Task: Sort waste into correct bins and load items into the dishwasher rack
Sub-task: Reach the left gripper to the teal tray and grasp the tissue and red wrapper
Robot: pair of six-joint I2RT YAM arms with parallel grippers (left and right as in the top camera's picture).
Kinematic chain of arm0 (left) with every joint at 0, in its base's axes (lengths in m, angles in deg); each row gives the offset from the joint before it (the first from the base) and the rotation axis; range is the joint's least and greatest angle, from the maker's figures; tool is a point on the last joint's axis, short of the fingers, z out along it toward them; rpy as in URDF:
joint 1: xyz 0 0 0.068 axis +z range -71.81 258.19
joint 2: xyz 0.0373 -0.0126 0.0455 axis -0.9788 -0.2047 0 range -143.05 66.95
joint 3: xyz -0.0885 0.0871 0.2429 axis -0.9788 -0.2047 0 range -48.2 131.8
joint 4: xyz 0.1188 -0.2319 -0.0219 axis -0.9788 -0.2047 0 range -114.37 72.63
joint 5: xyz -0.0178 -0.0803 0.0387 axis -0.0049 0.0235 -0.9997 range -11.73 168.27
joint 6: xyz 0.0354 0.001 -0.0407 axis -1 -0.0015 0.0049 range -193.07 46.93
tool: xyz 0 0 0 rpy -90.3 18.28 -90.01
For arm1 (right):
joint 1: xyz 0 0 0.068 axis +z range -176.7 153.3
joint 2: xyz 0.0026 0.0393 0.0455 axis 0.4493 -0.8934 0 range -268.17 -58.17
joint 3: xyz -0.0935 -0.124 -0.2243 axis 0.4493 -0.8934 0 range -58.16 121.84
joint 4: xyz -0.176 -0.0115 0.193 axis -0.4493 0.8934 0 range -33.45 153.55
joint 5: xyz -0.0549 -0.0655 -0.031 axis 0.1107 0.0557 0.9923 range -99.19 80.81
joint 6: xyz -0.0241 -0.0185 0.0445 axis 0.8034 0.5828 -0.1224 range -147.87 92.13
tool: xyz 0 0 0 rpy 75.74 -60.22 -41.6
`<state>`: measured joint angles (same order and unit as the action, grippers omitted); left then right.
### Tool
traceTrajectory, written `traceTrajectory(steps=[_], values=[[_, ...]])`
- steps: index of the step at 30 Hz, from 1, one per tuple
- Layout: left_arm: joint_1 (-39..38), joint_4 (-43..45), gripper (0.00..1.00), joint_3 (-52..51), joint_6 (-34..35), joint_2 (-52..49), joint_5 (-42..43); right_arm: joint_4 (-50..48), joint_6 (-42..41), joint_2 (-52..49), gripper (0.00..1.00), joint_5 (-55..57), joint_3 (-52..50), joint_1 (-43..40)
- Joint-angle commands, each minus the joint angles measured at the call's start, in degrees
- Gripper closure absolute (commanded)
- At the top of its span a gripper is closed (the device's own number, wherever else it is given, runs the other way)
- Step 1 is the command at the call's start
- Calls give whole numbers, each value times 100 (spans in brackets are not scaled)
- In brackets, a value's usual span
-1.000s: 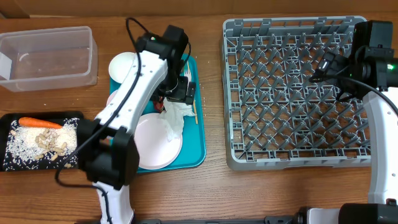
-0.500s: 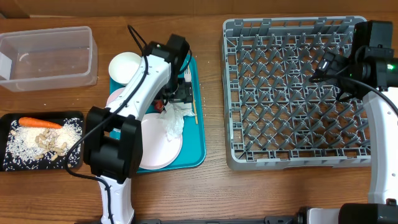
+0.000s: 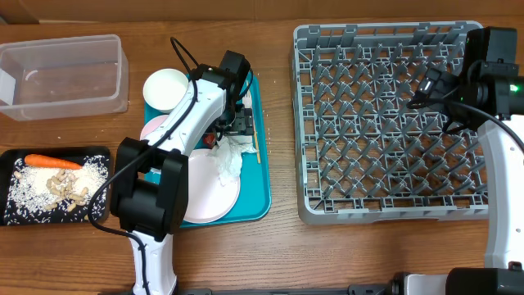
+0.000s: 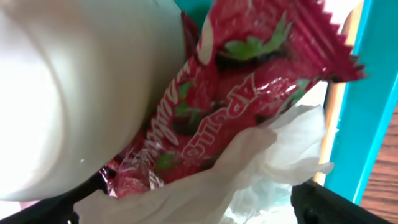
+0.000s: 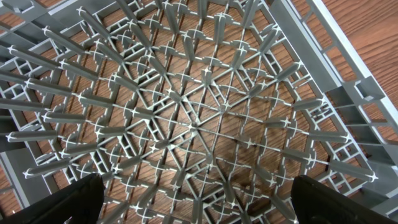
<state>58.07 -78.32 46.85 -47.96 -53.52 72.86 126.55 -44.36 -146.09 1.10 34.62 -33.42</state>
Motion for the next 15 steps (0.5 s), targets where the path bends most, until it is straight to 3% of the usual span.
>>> traceTrajectory(steps=[1,9,15], values=[[20,15,15,-48,-70,-61,-94,-24,-4,2,0,-11,17,-11],[22,177,16,-376,-70,-61,-105,-24,-4,2,0,-11,17,-11],[20,249,42,-485,-162,-59,-107,-26,-4,2,0,-9,17,-11]])
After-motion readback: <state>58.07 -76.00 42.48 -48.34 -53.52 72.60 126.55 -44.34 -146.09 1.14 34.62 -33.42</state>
